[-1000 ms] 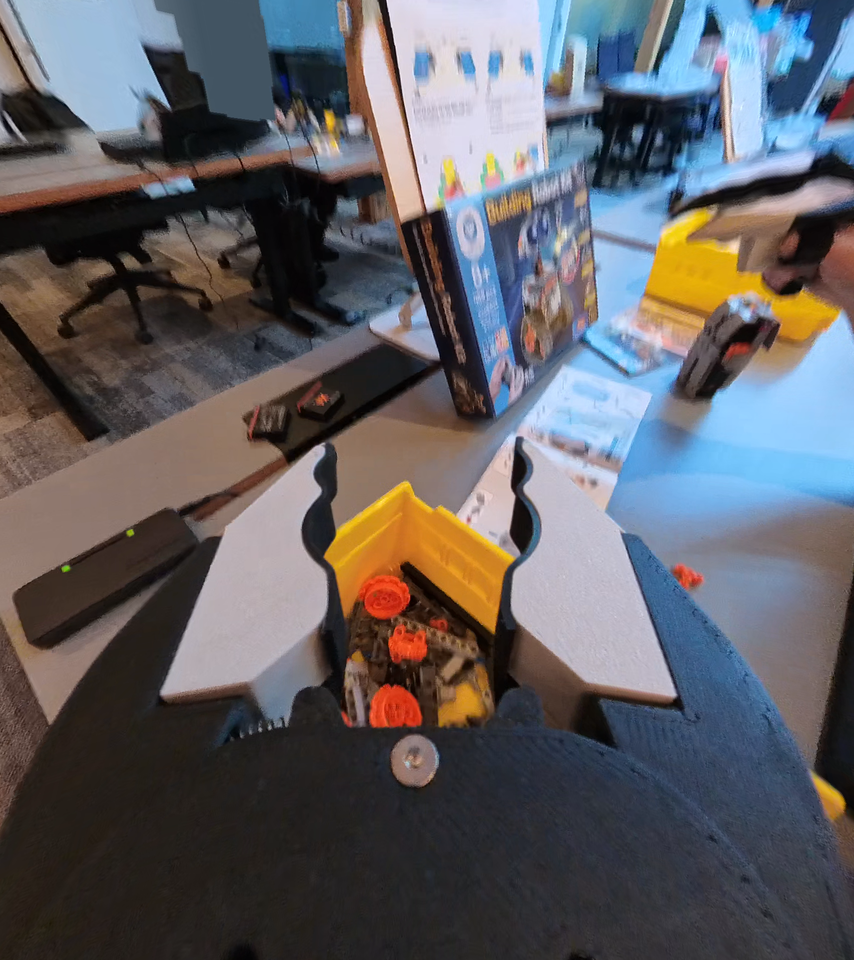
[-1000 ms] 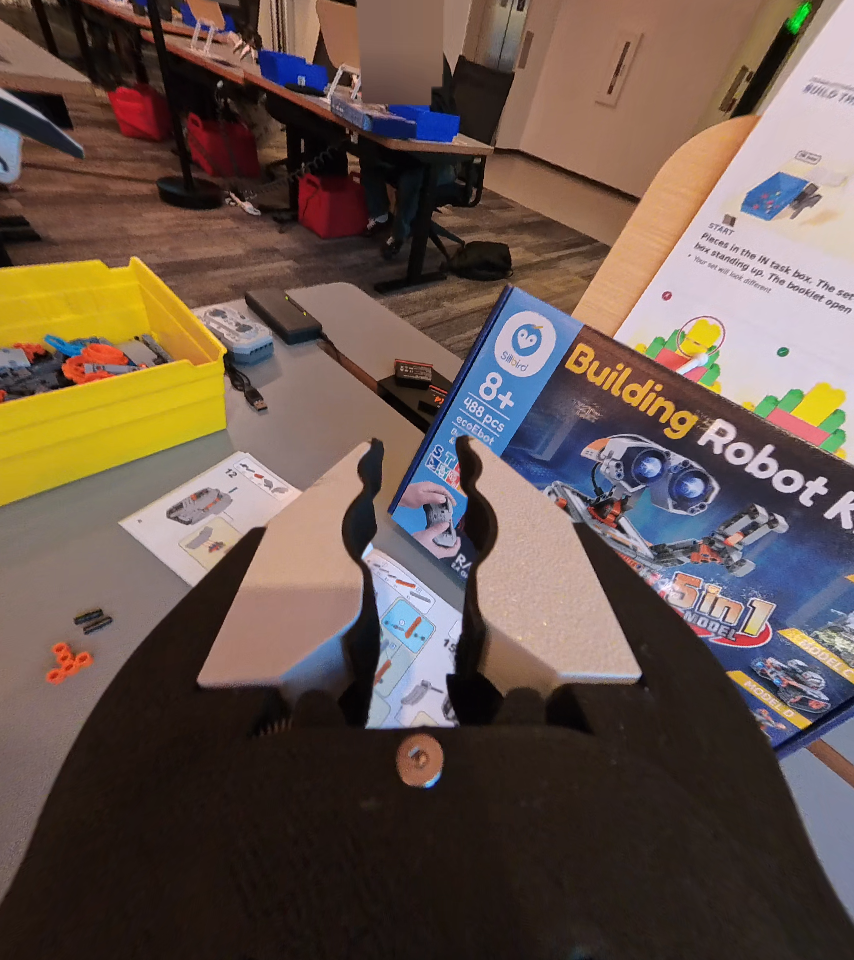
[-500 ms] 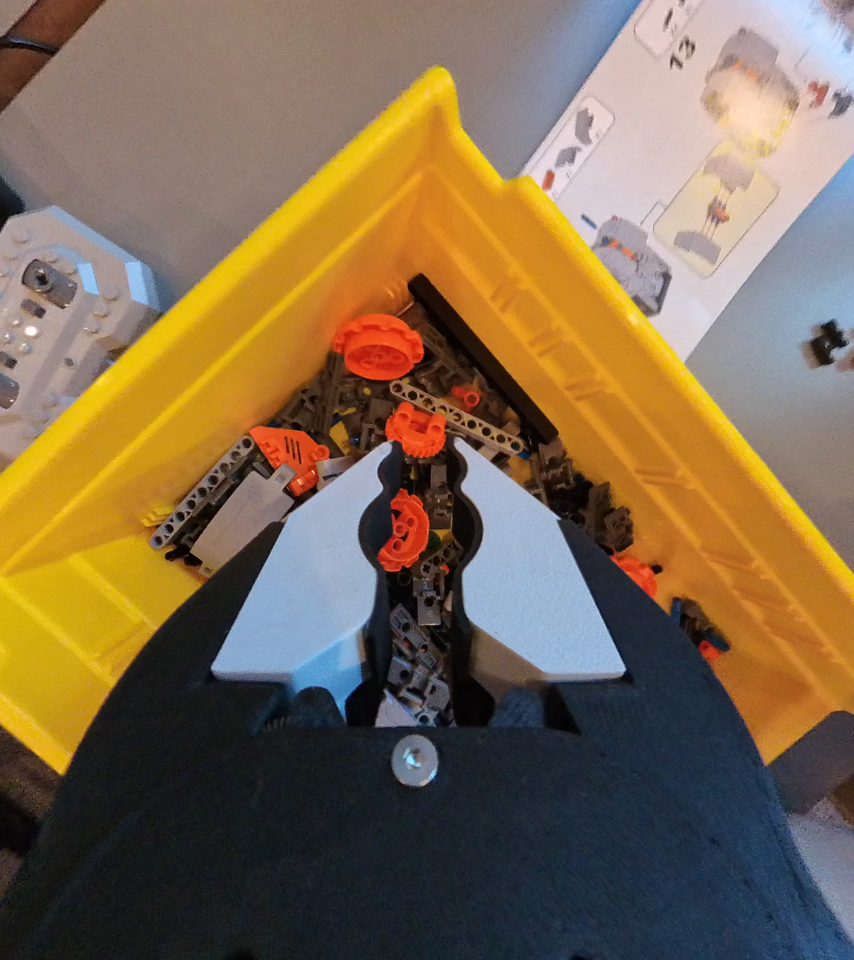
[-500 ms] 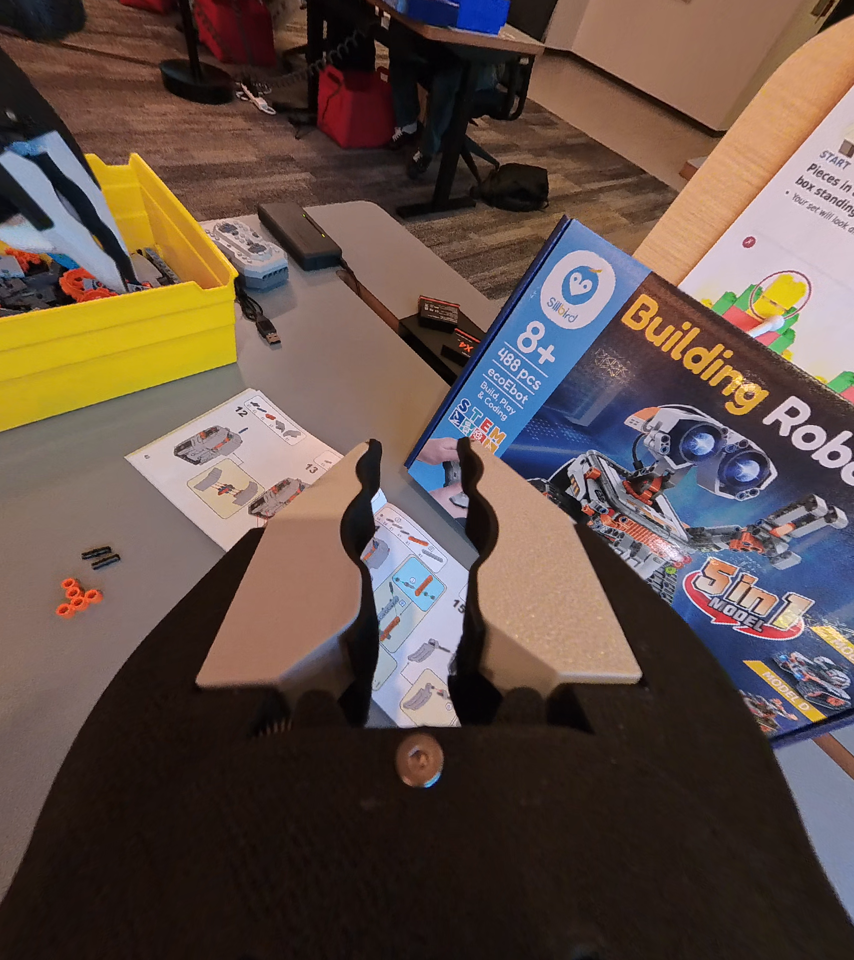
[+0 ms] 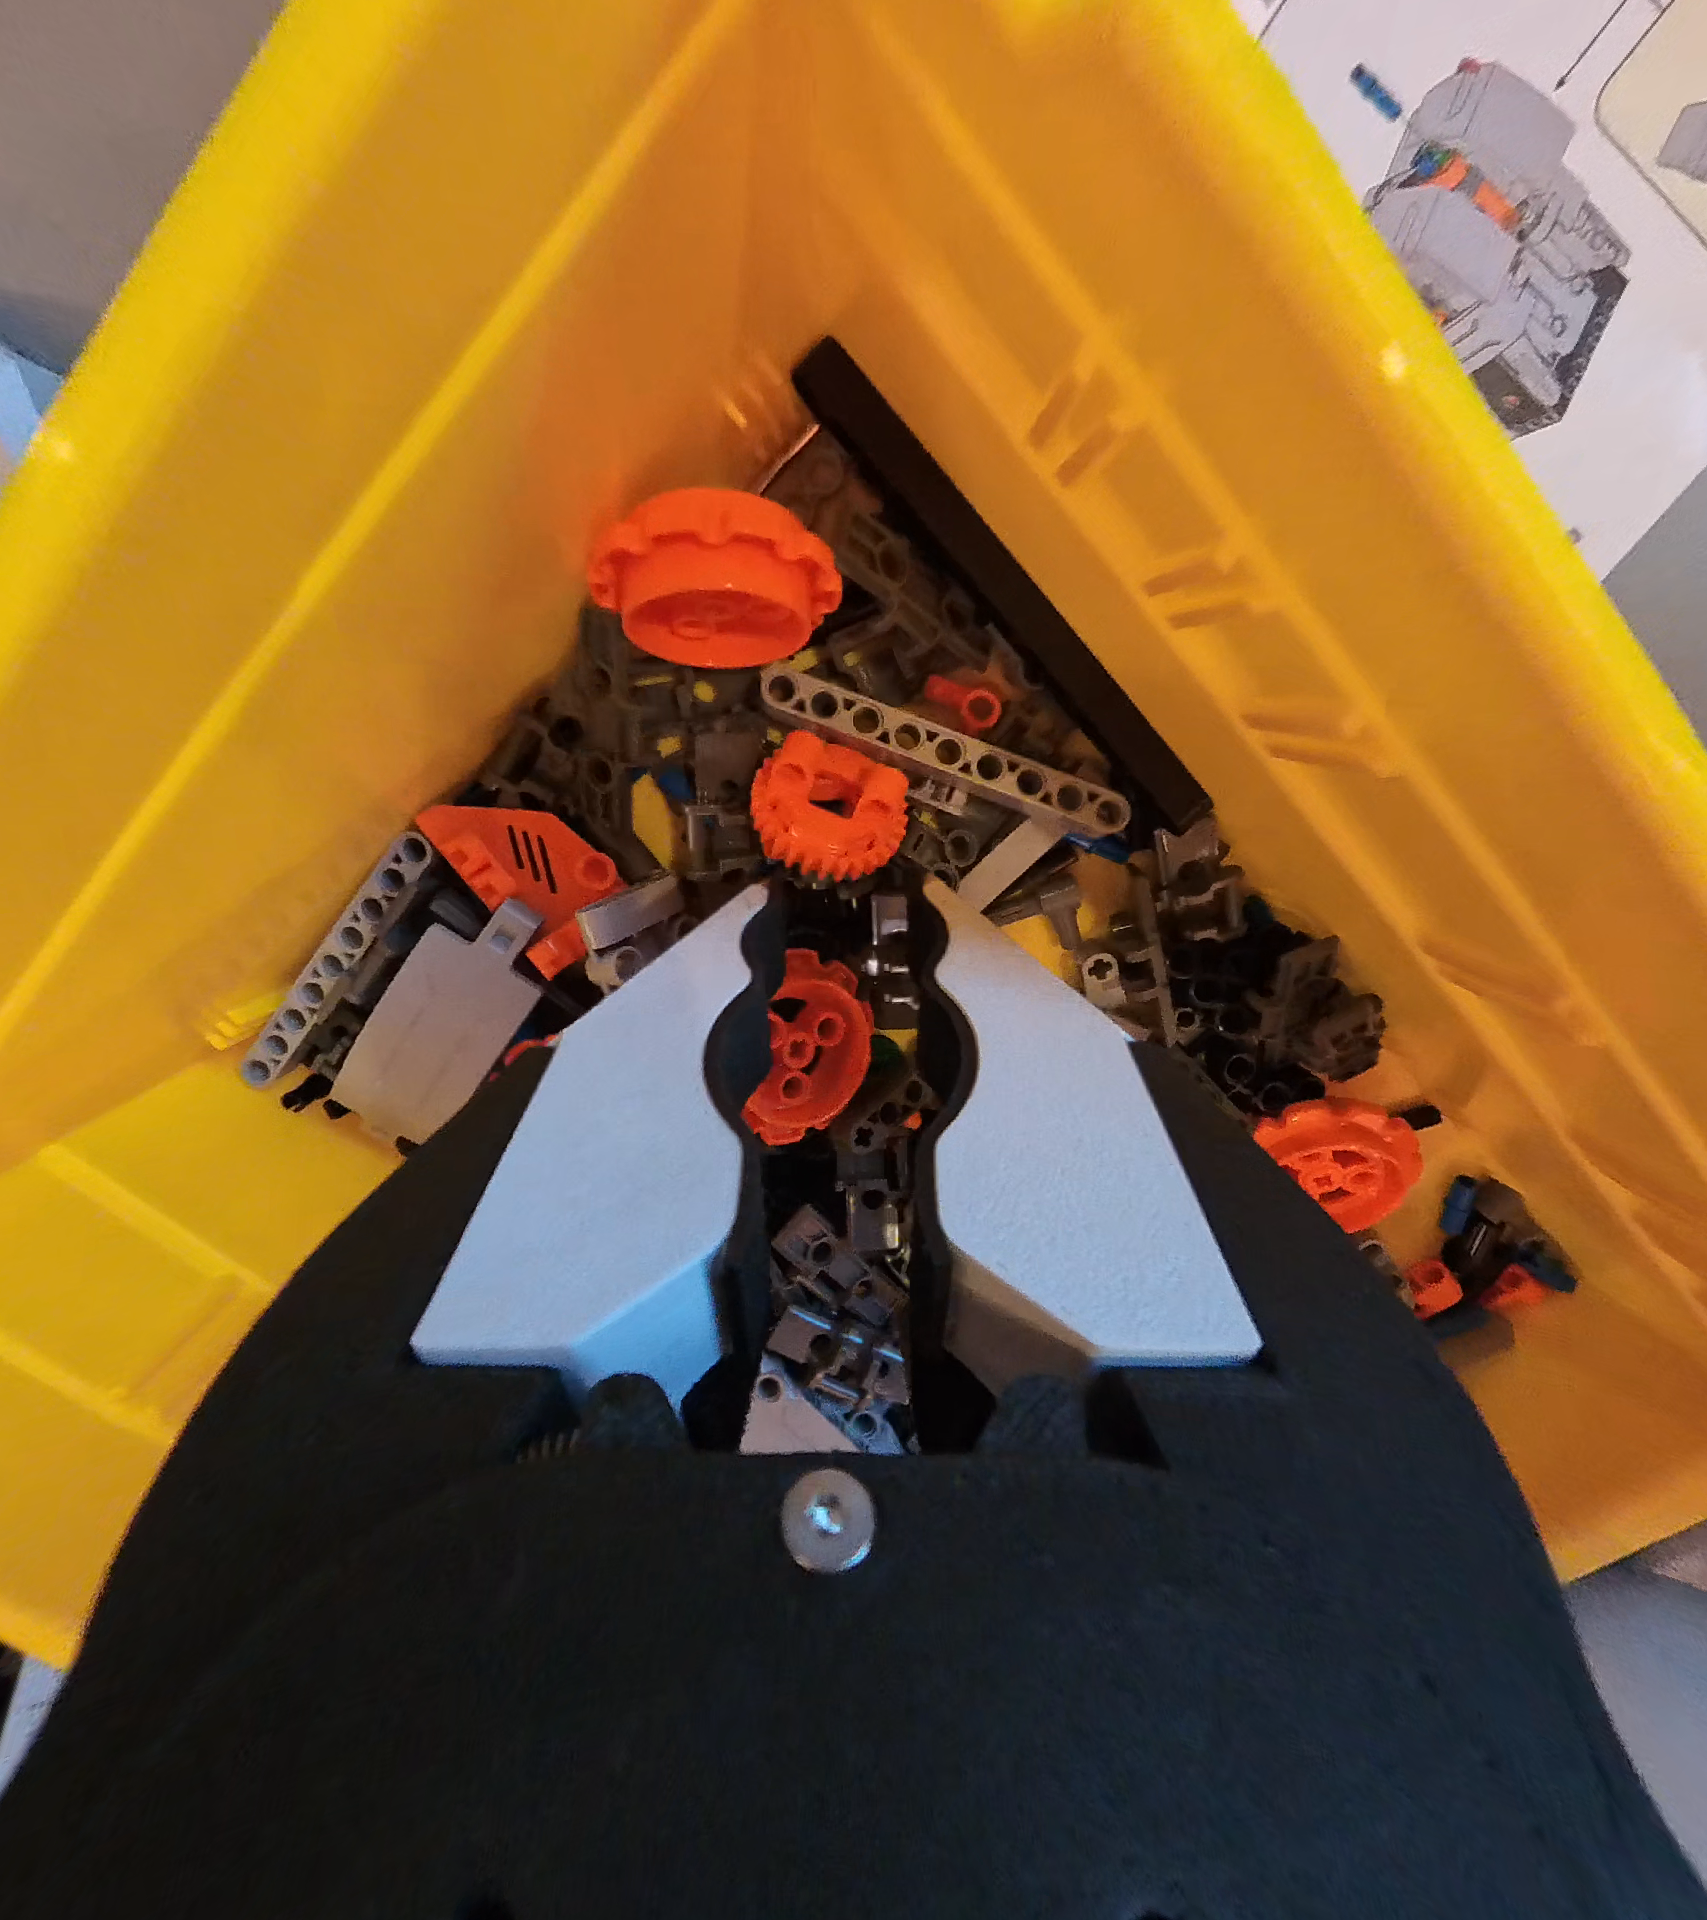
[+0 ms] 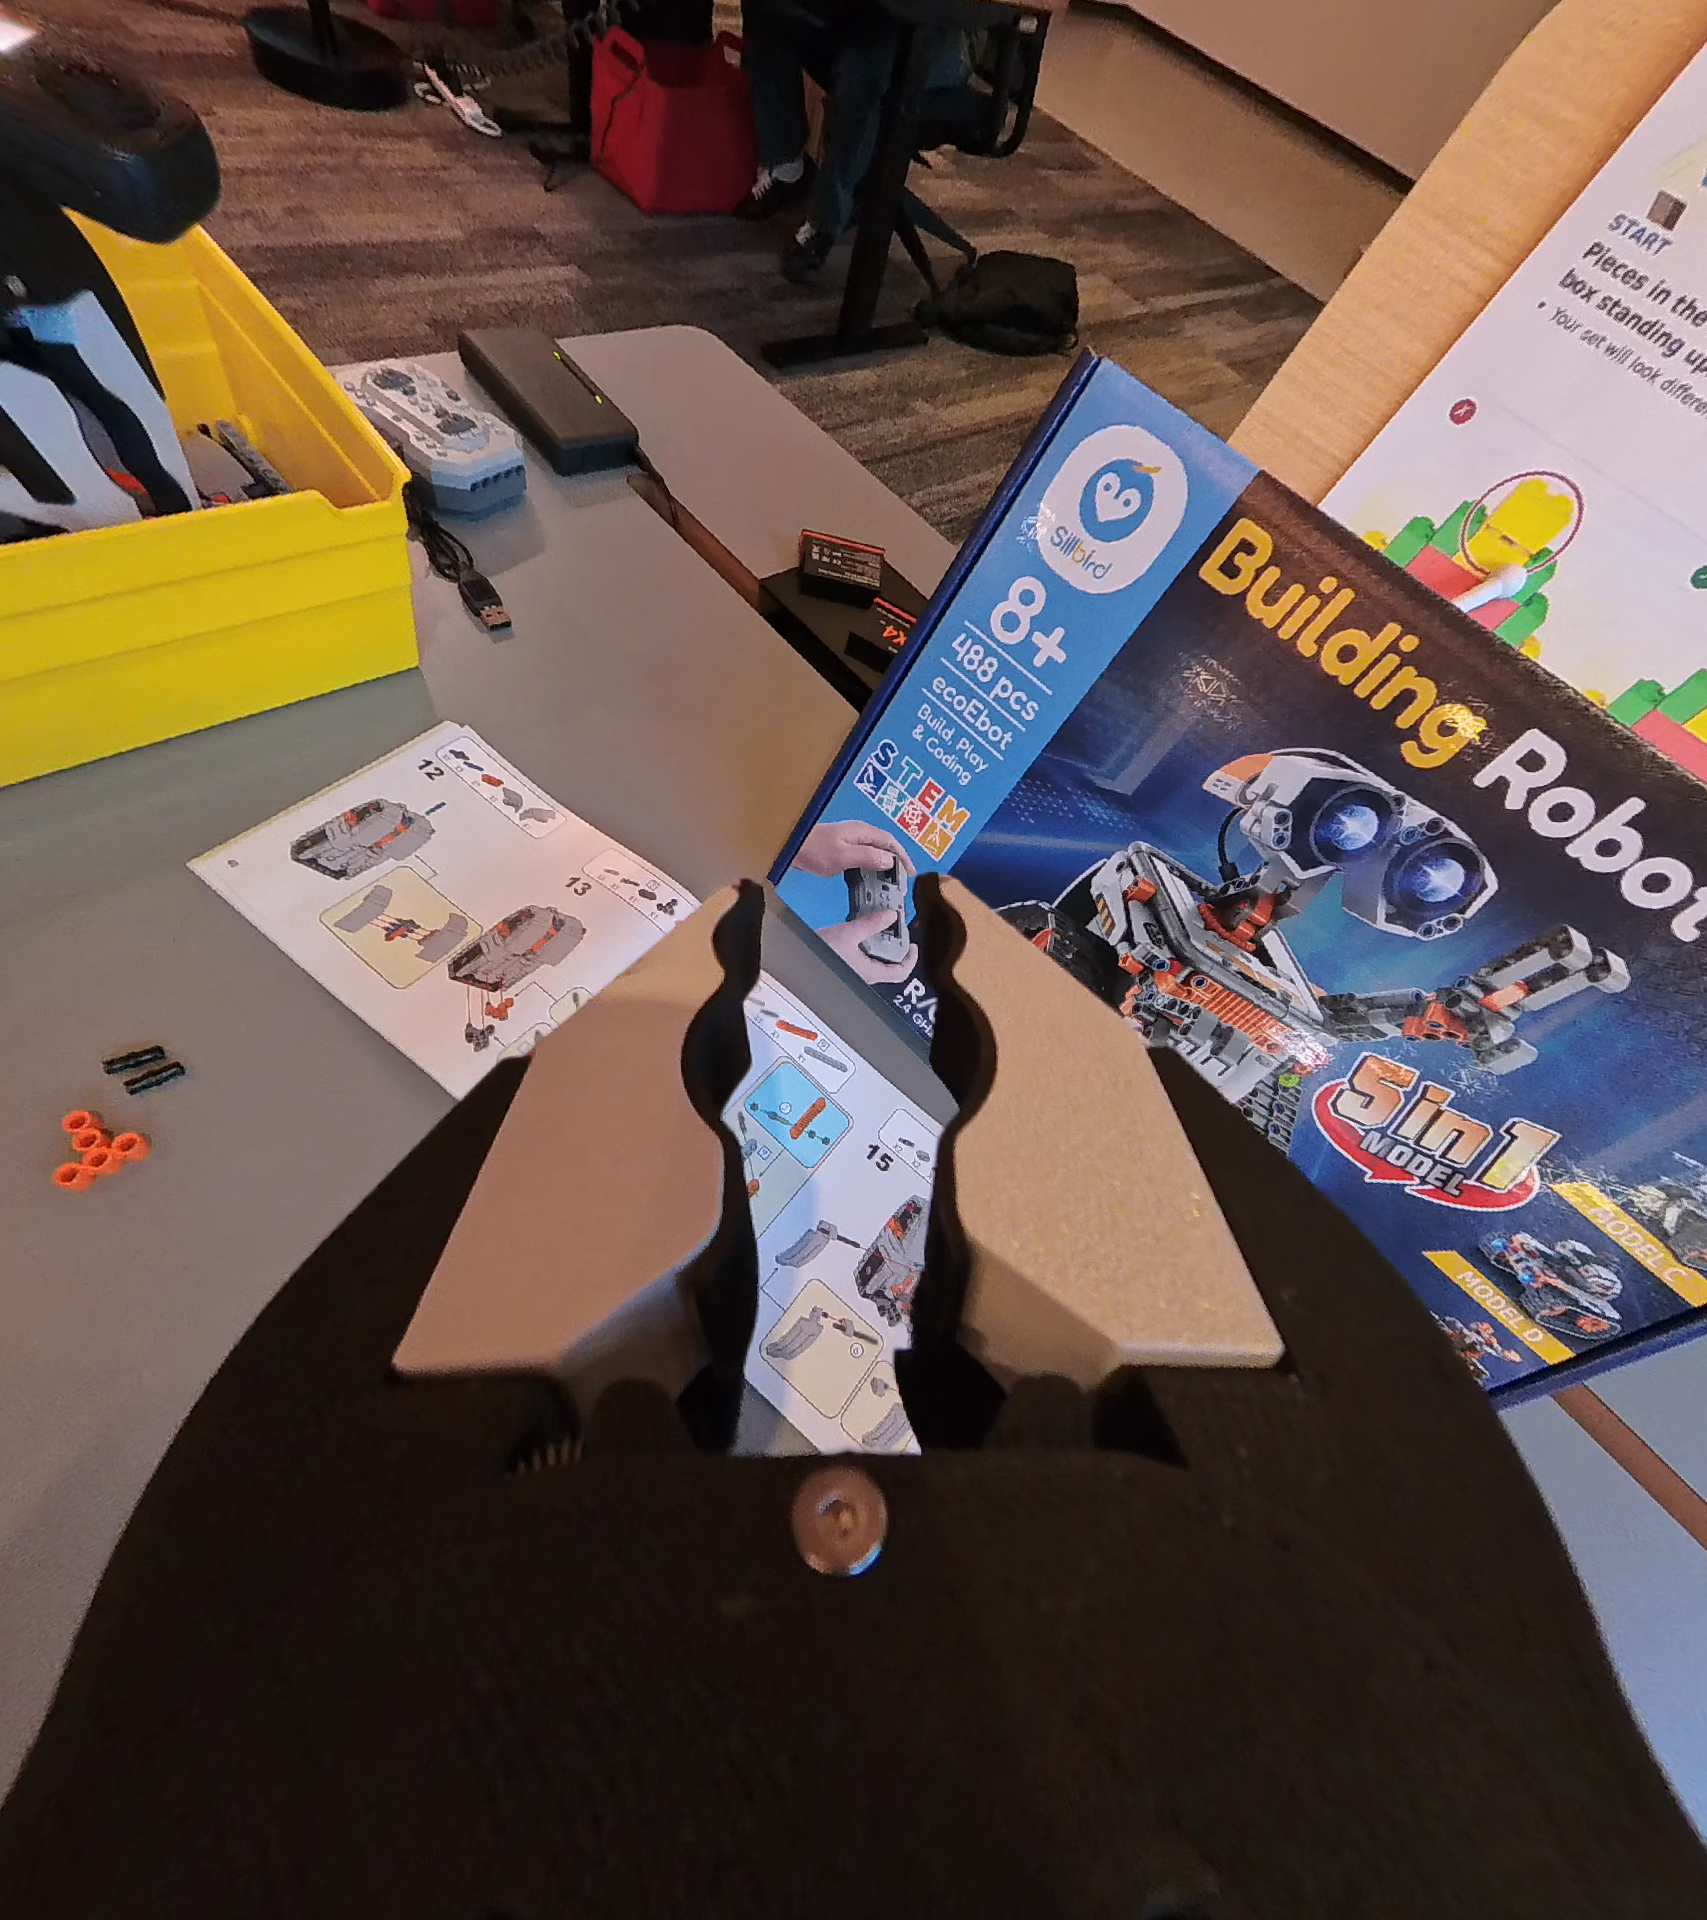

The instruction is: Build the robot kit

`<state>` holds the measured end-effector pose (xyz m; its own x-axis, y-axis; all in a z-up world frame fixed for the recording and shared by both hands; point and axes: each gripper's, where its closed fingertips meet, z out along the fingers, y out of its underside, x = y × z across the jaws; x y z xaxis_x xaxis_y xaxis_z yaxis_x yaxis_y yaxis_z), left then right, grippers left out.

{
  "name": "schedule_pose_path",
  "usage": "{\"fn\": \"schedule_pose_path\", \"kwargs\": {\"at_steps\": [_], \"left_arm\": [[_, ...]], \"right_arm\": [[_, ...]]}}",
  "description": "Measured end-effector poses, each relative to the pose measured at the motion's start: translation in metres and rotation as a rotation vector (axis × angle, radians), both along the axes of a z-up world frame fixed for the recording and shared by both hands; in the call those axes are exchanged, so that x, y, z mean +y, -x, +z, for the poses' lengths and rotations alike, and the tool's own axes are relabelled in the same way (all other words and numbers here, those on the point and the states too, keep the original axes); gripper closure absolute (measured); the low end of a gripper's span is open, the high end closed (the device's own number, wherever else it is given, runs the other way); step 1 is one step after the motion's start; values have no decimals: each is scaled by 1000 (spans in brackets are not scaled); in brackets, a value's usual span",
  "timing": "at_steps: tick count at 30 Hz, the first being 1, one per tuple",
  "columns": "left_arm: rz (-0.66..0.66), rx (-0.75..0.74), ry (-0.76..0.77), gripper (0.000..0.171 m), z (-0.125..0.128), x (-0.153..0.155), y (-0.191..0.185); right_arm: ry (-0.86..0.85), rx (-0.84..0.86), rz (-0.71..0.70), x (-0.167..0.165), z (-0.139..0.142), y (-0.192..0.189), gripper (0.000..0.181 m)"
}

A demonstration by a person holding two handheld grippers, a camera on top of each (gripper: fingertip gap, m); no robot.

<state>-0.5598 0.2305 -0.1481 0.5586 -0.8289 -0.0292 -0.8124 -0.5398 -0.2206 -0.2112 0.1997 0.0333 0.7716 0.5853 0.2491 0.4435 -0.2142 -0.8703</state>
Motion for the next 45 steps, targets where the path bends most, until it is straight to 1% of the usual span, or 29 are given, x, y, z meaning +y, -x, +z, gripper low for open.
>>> {"fn": "schedule_pose_path", "kwargs": {"at_steps": [4, 8, 13, 16, 18, 20, 22, 25, 28, 30, 36, 41, 45], "left_arm": [[-13, 74, 17, 156, -7, -4, 5], [-2, 83, 37, 171, -6, -8, 10], [51, 81, 110, 171, -6, -20, 24], [66, 84, 160, 171, -6, -31, 28], [66, 95, 163, 171, -5, -32, 30], [53, 81, 106, 171, -1, -23, 28], [23, 19, 77, 171, 5, -19, 16], [-11, -33, 29, 169, 9, -12, 3], [-19, -13, 48, 165, 3, -13, 0], [-40, -5, 64, 165, 0, -16, -2], [-90, -68, 109, 165, 6, -31, -10], [-73, -37, 98, 166, 2, -25, -1], [-145, -64, 108, 171, 1, -31, -12]], "right_arm": [[-2, -16, 6, -1, -1, 3, 152], [-1, -66, 1, 0, -7, 1, 152], [31, -78, -9, 3, -16, 0, 152], [11, -103, -7, 0, -12, 2, 152], [-3, -111, -5, -2, -9, 3, 152], [-7, -100, -2, -2, -7, 3, 152], [1, -82, -1, -1, -8, 2, 152], [16, -84, -13, 2, -12, -2, 152], [12, -85, -11, 1, -11, -1, 152], [2, -86, -9, 0, -8, 0, 152], [12, -77, -7, 1, -11, 0, 152], [18, -88, -8, 2, -14, 1, 152], [11, -94, -8, 2, -13, 1, 152]]}}
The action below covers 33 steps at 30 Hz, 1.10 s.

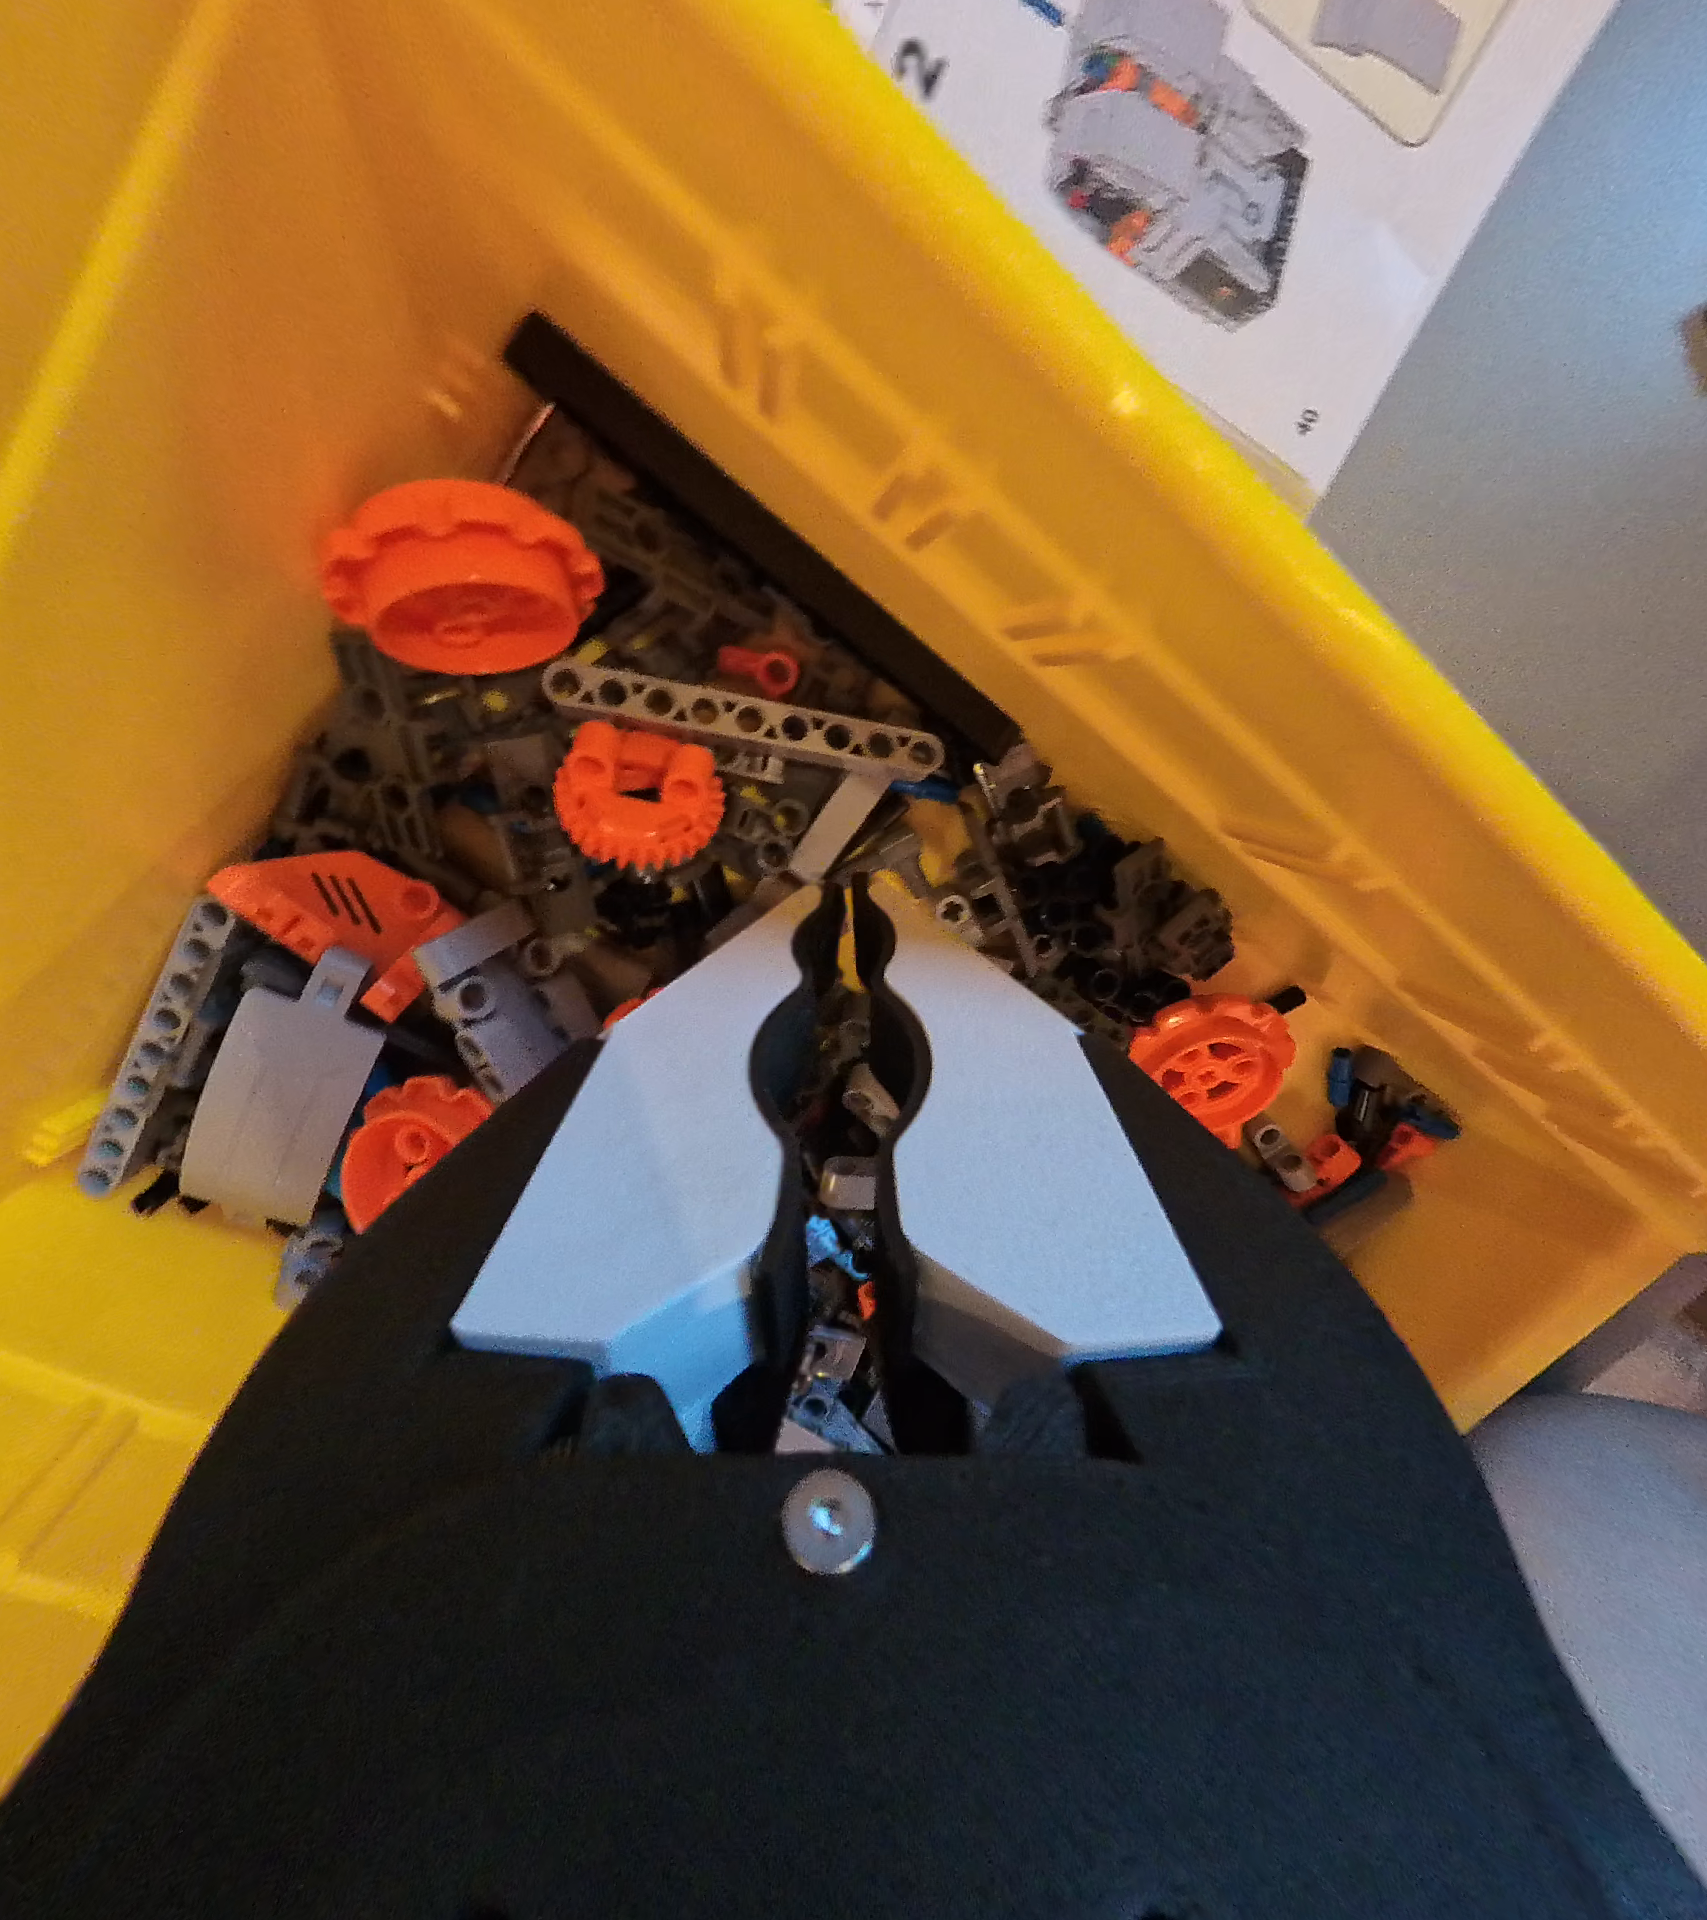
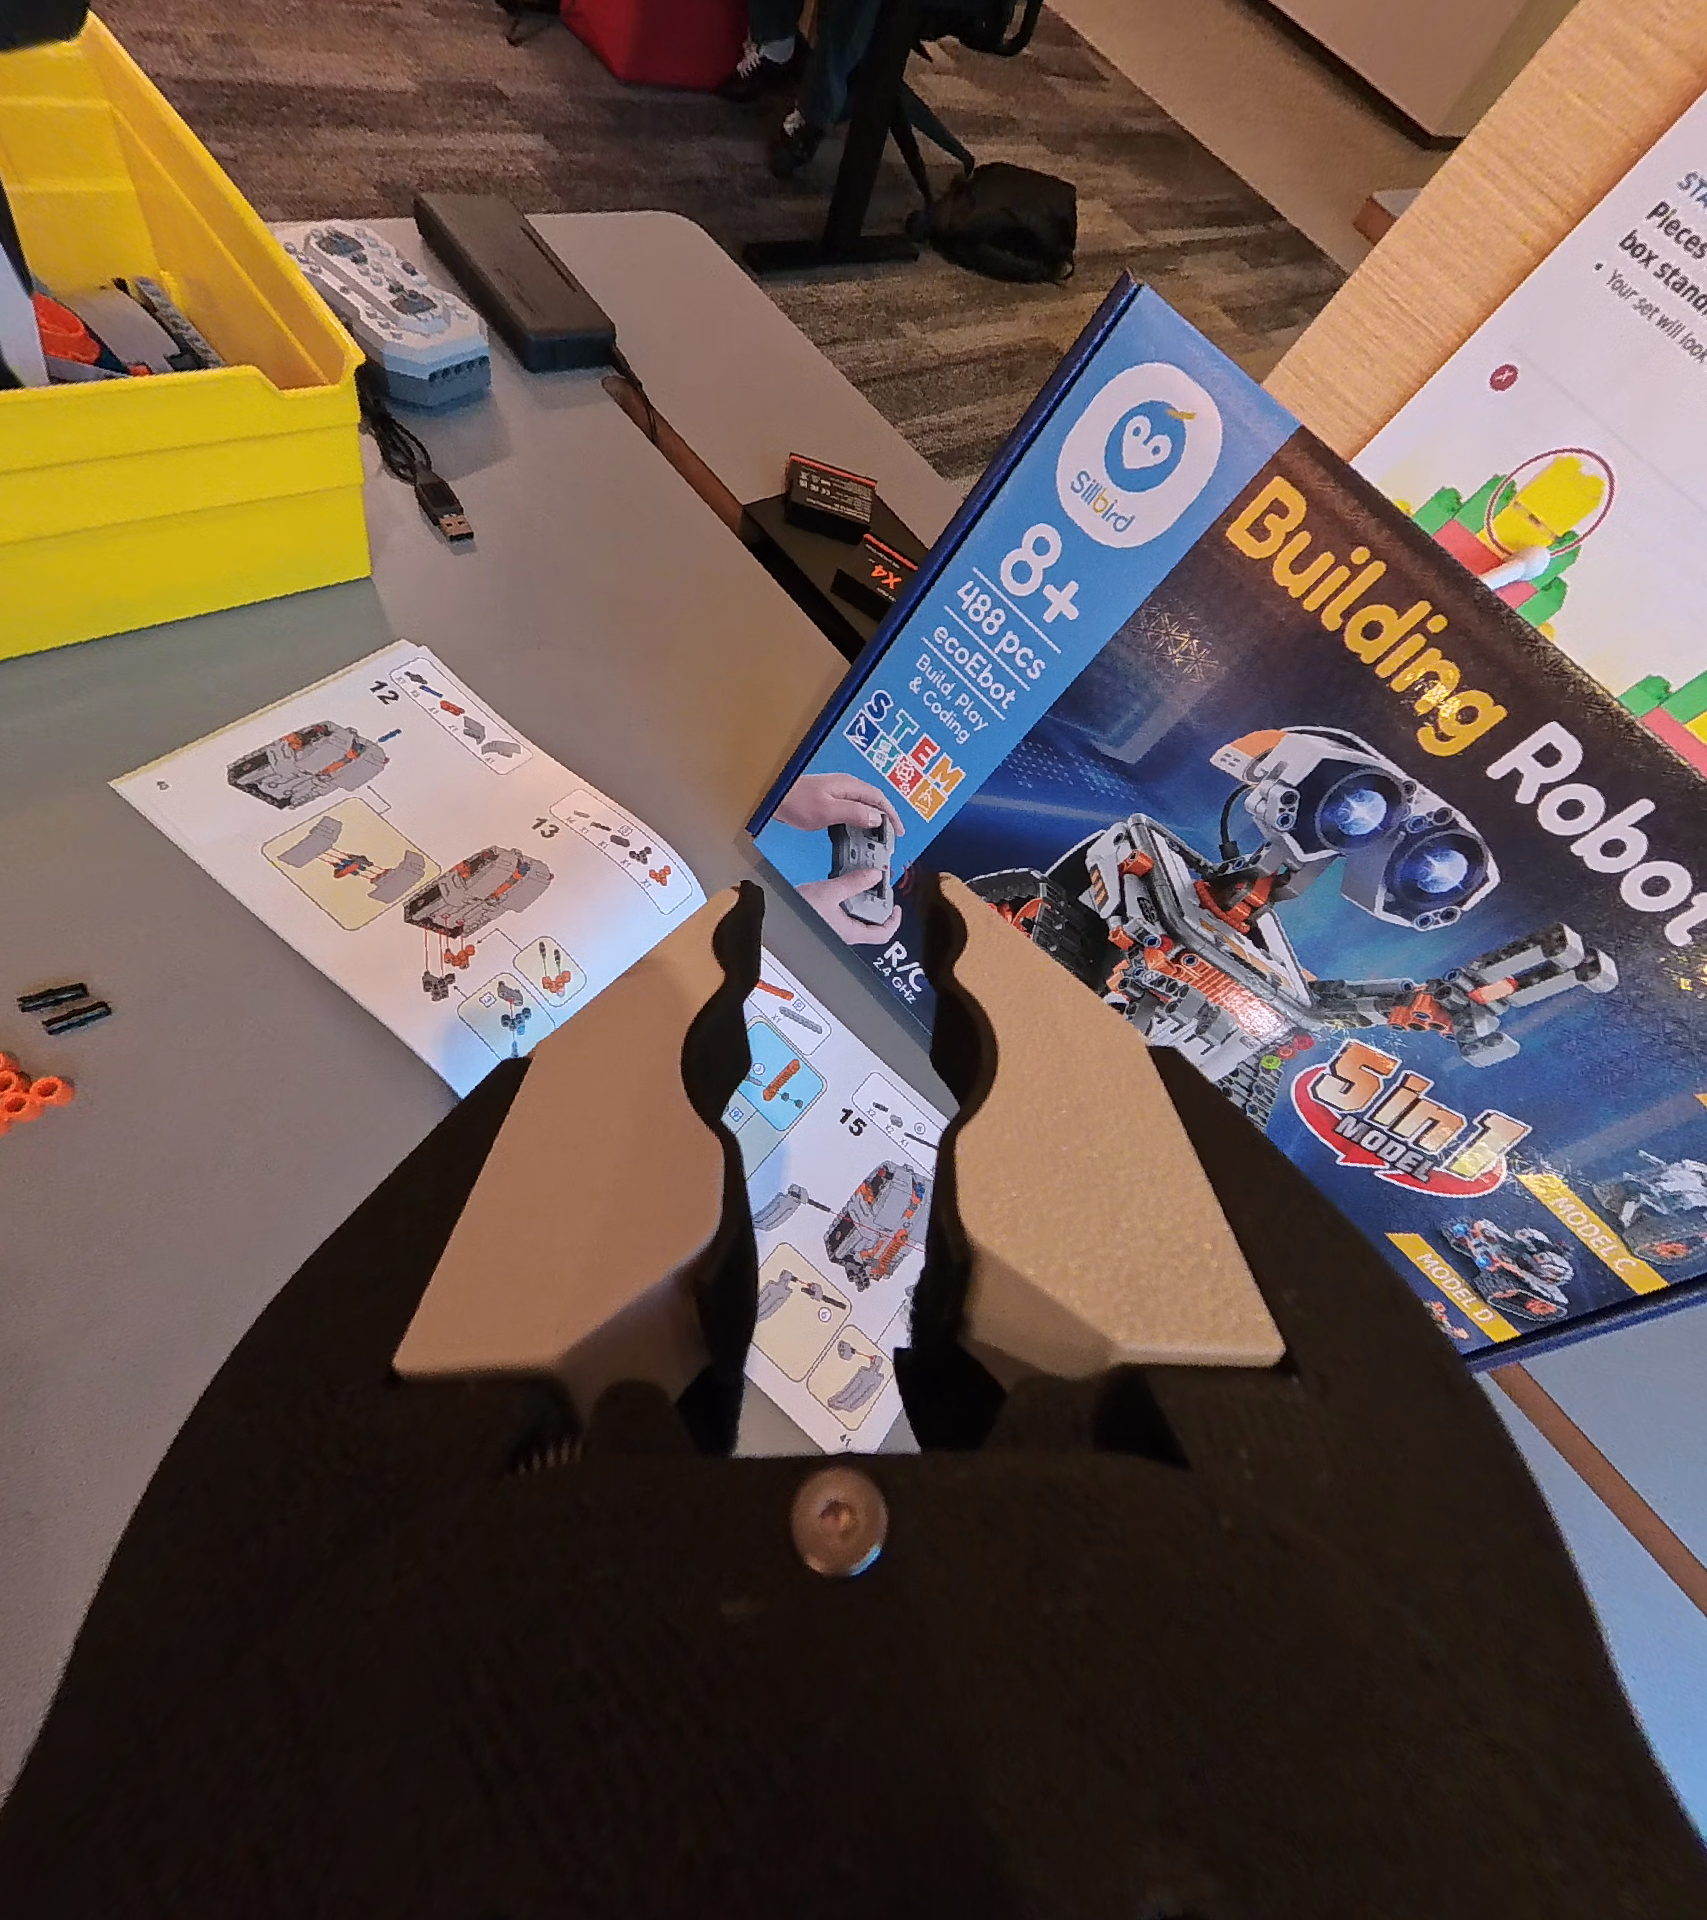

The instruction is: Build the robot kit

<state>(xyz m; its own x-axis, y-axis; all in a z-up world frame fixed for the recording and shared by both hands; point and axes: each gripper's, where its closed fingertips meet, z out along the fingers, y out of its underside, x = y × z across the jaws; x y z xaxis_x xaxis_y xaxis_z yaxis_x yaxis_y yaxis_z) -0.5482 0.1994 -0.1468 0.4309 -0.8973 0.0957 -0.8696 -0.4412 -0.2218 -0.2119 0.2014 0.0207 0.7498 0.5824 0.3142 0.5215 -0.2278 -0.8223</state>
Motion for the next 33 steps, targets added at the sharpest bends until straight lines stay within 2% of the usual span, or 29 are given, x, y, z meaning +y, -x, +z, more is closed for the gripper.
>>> {"fn": "schedule_pose_path", "kwargs": {"at_steps": [4, 10, 22, 27, 33], "left_arm": [[-76, -31, 17, 171, -1, -8, -10], [-214, -19, -54, 171, -7, -9, -13], [-247, 61, -90, 171, -18, -3, -3], [-248, 44, -154, 171, -11, 3, -7], [-292, 24, -160, 171, -13, -1, -12]], "right_arm": [[7, 11, -1, 1, -1, -2, 152], [11, 10, -1, 1, -2, -2, 152], [13, 0, 0, 0, -2, -3, 152], [13, 0, 3, 0, -2, -3, 152], [19, -1, 7, -1, -3, -3, 152]]}}
